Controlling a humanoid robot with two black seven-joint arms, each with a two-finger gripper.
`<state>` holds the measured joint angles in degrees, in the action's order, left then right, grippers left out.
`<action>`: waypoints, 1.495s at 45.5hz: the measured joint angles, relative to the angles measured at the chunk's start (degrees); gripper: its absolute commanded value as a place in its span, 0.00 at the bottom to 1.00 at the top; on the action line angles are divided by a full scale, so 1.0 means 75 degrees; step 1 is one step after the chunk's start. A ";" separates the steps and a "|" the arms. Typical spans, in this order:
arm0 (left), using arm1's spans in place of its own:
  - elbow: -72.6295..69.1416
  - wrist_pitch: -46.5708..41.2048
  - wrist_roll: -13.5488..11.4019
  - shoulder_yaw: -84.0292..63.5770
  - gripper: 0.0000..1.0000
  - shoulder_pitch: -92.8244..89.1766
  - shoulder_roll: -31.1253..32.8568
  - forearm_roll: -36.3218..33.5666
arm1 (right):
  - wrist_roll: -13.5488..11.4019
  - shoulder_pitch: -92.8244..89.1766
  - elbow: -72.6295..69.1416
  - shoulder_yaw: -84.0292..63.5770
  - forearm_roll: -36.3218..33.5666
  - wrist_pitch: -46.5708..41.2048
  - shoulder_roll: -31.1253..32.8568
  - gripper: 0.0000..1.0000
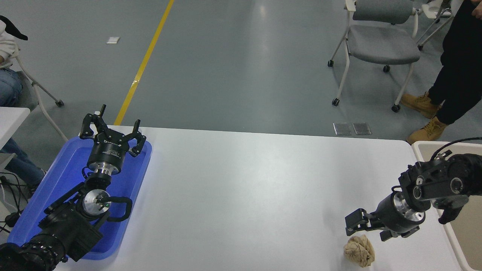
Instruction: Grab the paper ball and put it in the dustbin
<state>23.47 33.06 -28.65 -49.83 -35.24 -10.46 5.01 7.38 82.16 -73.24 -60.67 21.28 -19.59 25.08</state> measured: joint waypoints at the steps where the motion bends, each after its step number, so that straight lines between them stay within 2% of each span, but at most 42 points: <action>1: 0.0000 0.0000 0.0000 0.0000 1.00 0.0000 0.0000 0.0000 | 0.0000 -0.0055 0.0026 0.0024 0.0001 0.0019 -0.0002 1.00; 23: 0.0000 0.0002 0.0000 0.0000 1.00 0.0000 0.0000 0.0000 | 0.0000 -0.1078 0.0554 0.0428 0.0020 0.0394 -0.0043 1.00; 26: 0.0000 0.0002 0.0000 0.0000 1.00 0.0000 0.0000 0.0000 | -0.0003 -0.1200 0.0653 0.0445 0.0020 0.0482 -0.0044 0.97; 28: 0.0000 0.0002 0.0000 0.0000 1.00 0.0000 0.0000 0.0000 | -0.0002 -0.1269 0.0697 0.0453 0.0019 0.0552 -0.0048 0.92; 32: 0.0000 0.0002 0.0000 0.0000 1.00 0.0000 0.0000 0.0000 | -0.0003 -0.1398 0.0775 0.0464 0.0034 0.0776 -0.0059 0.75; 37: 0.0000 0.0002 0.0000 0.0000 1.00 0.0000 0.0000 -0.0001 | 0.0002 -0.1489 0.0827 0.0471 0.0254 0.0966 -0.0108 0.42; 42: 0.0000 0.0002 0.0000 0.0000 1.00 0.0000 0.0000 0.0000 | 0.0008 -0.1516 0.0826 0.0475 0.0639 0.1090 -0.0136 0.18; 47: 0.0000 0.0002 0.0000 0.0000 1.00 0.0000 0.0000 0.0000 | 0.0010 -0.1481 0.0762 0.0455 0.0986 0.1172 -0.0145 0.00; 68: 0.0000 0.0006 0.0000 0.0000 1.00 0.0000 0.0000 0.0000 | 0.0052 0.0179 -0.0101 -0.0132 0.1586 0.1221 0.0133 0.00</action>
<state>23.47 33.10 -28.65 -49.83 -35.24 -10.46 5.01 7.77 83.50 -74.00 -61.66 33.18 -10.43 26.08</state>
